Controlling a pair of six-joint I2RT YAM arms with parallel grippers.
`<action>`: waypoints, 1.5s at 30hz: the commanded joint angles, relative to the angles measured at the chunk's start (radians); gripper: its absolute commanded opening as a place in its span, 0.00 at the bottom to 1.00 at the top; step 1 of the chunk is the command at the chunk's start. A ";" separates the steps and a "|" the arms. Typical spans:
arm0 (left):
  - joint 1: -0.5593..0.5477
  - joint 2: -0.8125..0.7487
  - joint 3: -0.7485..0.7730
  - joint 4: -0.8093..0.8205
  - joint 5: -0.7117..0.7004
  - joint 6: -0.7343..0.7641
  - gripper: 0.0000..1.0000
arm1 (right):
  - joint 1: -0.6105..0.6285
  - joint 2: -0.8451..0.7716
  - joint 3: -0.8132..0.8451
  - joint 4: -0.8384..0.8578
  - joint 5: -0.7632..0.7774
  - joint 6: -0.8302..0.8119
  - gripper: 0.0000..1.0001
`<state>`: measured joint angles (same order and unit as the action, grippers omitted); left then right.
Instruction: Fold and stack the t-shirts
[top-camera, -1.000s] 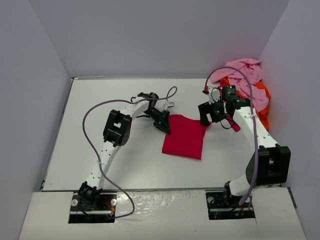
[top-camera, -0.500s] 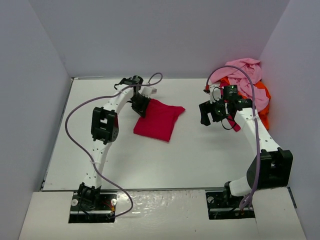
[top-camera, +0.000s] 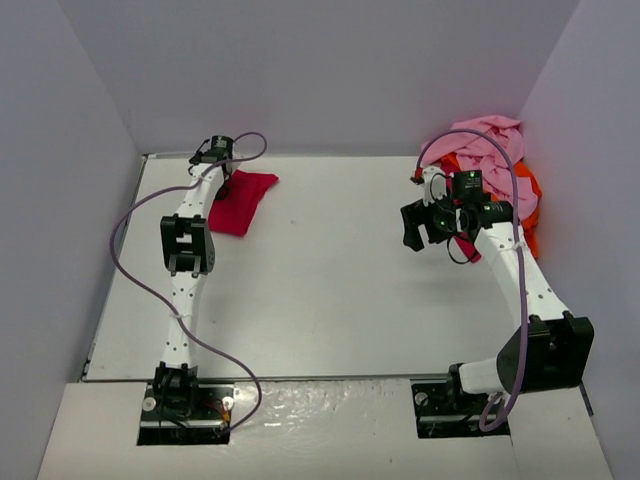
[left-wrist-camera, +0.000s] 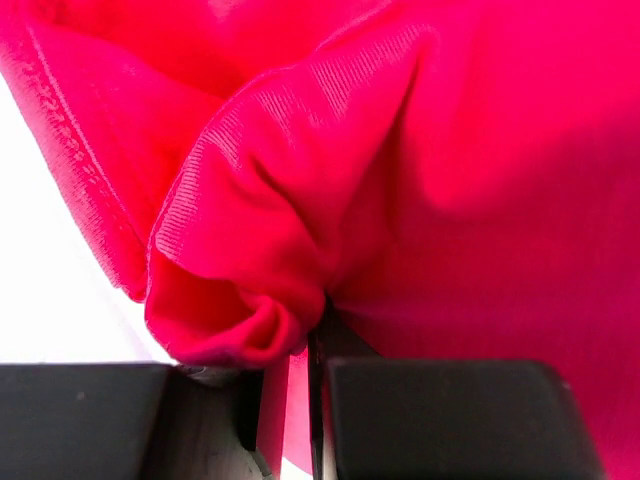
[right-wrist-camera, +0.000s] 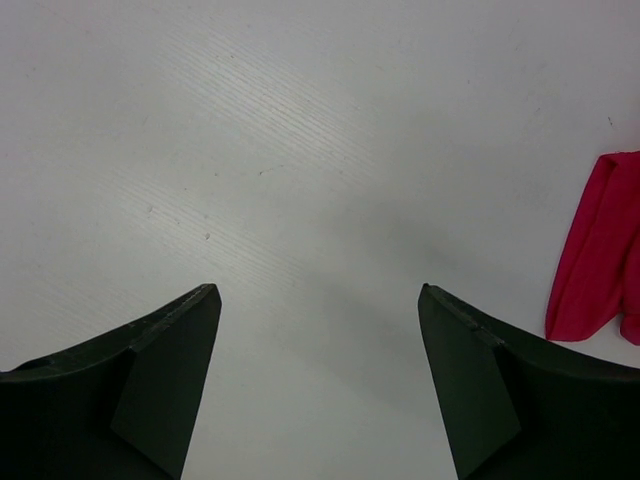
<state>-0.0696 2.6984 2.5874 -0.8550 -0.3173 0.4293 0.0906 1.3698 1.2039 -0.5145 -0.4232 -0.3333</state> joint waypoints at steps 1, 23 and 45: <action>0.021 -0.003 0.037 0.131 -0.212 0.071 0.00 | -0.003 -0.028 -0.023 -0.001 0.012 -0.014 0.78; 0.252 -0.081 -0.034 0.336 -0.296 0.077 0.53 | 0.018 0.075 0.033 -0.001 0.013 0.002 0.76; 0.209 -0.689 -0.548 0.208 0.041 -0.051 0.13 | 0.020 -0.013 0.001 -0.001 0.046 -0.013 0.77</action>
<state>0.1390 2.1605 2.2192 -0.6057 -0.3479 0.3906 0.1059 1.4248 1.1893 -0.5273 -0.3826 -0.3412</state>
